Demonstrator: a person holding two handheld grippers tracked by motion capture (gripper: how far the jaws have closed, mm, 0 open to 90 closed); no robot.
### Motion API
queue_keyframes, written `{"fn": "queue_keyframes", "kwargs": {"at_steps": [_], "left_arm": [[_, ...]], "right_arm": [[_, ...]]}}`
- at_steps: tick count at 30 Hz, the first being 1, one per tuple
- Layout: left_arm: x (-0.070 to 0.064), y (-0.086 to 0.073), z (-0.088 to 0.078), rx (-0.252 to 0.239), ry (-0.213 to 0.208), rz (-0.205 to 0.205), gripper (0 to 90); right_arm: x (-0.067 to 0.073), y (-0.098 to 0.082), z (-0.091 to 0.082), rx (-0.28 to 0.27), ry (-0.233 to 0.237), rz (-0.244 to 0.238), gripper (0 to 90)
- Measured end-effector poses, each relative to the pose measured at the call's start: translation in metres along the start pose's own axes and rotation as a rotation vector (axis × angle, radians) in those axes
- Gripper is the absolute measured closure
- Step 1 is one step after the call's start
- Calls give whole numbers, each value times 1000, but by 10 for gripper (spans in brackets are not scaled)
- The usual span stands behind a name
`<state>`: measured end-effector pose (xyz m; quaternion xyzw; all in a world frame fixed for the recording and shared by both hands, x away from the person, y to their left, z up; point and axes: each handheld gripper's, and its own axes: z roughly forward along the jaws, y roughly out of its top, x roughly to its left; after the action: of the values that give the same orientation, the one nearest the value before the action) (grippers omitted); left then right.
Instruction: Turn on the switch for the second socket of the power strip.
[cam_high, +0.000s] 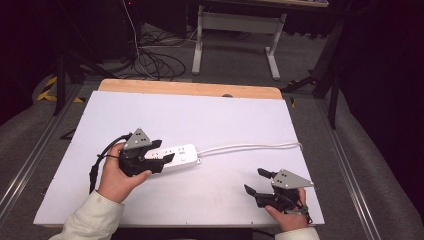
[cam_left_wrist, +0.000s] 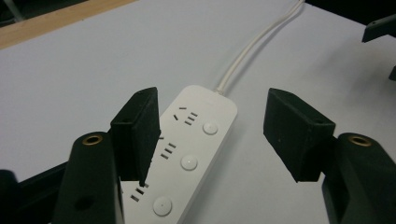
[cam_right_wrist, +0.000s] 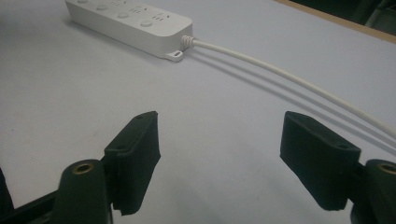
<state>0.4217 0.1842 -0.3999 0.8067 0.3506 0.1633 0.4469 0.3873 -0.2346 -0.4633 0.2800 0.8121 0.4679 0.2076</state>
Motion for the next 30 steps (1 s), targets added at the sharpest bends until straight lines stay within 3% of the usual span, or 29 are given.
{"fn": "queue_keyframes", "kwargs": {"at_steps": [6,9,13,20,23,30], "left_arm": [[2,0,-14,-26,-30,14,252],[0,-1,-21,-12,-1,26,189],[1,-4,-32,-38,-4,39,144],[7,-17,-50,-83,-32,54,127],[10,-23,-57,-98,-36,80,123],[17,-38,-65,-126,-55,96,111]], "right_arm": [[0,0,-1,-2,0,3,287],[0,0,-1,-3,0,4,287],[0,0,-1,-3,0,4,287],[0,0,-1,-5,0,1,287],[0,0,-1,-4,0,0,287],[0,0,-2,-5,0,0,287]]}}
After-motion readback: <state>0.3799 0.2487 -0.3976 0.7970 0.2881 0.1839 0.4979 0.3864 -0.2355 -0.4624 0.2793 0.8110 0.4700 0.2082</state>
